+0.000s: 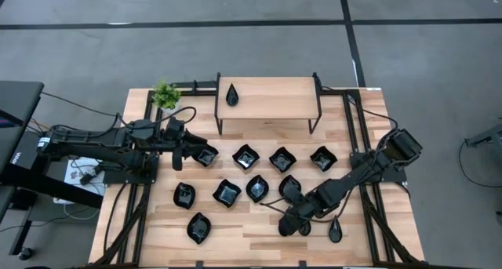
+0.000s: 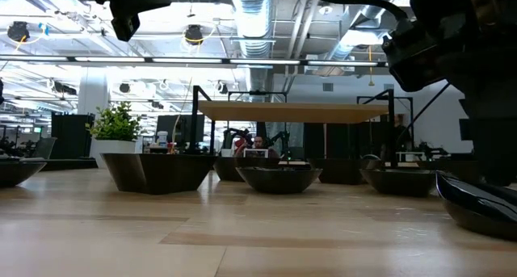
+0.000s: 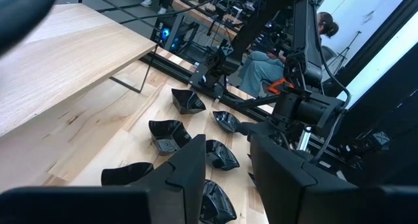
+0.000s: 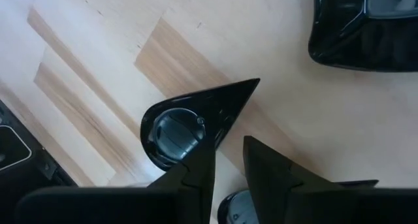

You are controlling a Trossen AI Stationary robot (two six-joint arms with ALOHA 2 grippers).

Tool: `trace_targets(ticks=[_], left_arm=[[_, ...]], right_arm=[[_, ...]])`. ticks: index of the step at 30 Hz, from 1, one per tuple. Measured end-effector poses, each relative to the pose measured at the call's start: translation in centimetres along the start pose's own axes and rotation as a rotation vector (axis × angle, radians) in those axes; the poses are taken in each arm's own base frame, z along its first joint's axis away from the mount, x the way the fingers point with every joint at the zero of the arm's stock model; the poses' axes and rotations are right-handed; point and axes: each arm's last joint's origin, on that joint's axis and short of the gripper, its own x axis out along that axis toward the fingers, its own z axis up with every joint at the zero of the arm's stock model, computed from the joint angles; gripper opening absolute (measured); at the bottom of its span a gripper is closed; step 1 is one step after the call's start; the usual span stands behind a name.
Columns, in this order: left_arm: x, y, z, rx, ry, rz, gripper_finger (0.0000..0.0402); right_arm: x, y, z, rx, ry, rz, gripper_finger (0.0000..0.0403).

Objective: Pick & Place Mini shaped plates
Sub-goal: Stack the black drop shaped plate on top of the black drop shaped plates on the shelf

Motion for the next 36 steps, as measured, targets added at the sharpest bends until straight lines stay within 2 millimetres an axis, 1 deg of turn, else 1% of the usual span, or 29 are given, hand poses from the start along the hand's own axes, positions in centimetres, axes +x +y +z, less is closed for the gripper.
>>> trace_targets(ticks=[8,14,18,31,36], left_arm=[[0.0,0.0,0.0,0.000,0.000,0.000,0.0122],[0.0,0.0,0.0,0.000,0.000,0.000,0.0122],[0.0,0.0,0.0,0.022,-0.001,0.000,0.0122],[0.0,0.0,0.0,0.026,-0.001,0.000,0.0122],[0.0,0.0,0.0,0.026,-0.001,0.000,0.0122]], right_arm=[[0.0,0.0,0.0,0.000,-0.008,-0.002,0.0075],[1.8,0.0,0.0,0.002,0.008,-0.002,0.0075],[2.3,0.2,-0.1,0.021,0.008,0.008,0.0075],[2.0,0.3,-0.3,0.018,0.003,0.018,0.0075],[1.3,0.5,-0.2,0.018,0.002,0.041,0.0075]])
